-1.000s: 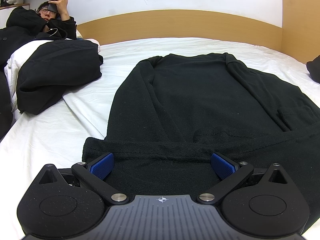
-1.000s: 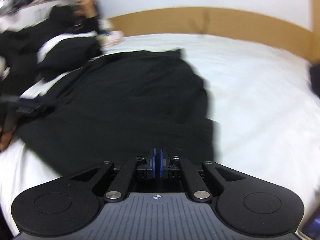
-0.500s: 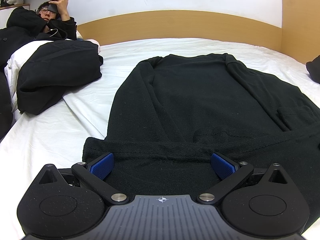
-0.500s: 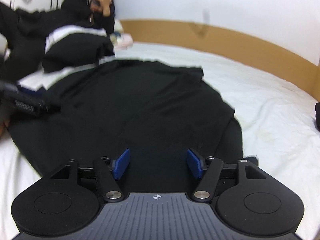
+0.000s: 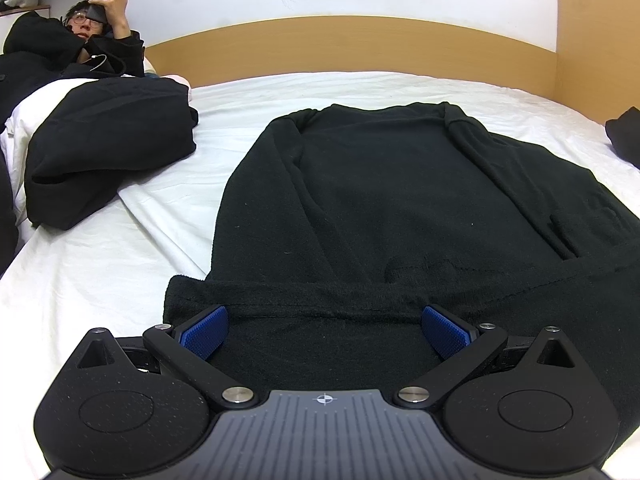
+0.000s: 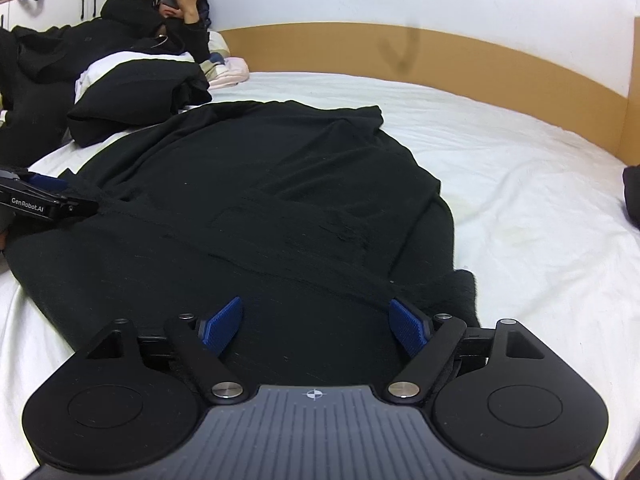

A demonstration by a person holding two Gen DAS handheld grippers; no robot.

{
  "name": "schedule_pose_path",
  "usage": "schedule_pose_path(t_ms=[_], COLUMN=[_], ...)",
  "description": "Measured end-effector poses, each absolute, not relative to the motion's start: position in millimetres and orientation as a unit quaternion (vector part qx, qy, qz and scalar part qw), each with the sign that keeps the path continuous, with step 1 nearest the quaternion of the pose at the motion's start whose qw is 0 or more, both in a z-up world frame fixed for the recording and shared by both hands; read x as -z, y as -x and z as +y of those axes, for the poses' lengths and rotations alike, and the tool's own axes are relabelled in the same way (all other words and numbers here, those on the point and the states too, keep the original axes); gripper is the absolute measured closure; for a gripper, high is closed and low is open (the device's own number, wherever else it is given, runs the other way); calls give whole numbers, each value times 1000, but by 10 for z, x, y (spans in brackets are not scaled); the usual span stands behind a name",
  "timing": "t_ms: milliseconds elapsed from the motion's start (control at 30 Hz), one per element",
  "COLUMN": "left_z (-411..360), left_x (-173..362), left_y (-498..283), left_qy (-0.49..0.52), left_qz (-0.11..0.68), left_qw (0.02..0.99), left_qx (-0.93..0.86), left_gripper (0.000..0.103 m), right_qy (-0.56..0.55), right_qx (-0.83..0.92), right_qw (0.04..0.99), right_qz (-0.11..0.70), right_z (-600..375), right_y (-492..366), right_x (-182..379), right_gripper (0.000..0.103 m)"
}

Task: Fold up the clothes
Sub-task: 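Close the left gripper on the fleece fold while the right gripper closes on the fleece edge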

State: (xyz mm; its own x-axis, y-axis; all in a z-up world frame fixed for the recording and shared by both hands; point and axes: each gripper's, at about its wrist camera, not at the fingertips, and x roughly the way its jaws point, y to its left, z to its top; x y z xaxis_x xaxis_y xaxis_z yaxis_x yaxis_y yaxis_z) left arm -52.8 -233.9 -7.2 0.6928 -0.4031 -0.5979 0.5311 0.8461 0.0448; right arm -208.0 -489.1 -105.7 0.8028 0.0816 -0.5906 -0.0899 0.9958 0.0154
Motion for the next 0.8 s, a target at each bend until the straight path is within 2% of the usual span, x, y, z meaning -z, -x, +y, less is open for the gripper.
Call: schedule_pose_path(t_ms=[300, 500, 667, 800], left_z=[-1957, -1668, -1812, -1866], left_x=[-25, -305, -414, -419], left_y=[457, 704, 1457, 1708], left_qy=[-113, -130, -238, -278], left_qz=[320, 282, 200, 191], left_qw=[915, 933, 905, 861], left_qx=[219, 182, 289, 380], left_gripper=[0, 1, 1, 0], right_qy=[0, 1, 9, 35], right_qx=[-51, -51, -46, -39], right_qw=[949, 949, 950, 953], right_qz=[311, 312, 310, 298], right_z=[-4939, -4949, -4918, -4850], right_y=[2105, 2123, 2124, 2181], right_x=[1070, 1077, 1077, 1055], right_gripper=[20, 19, 17, 16])
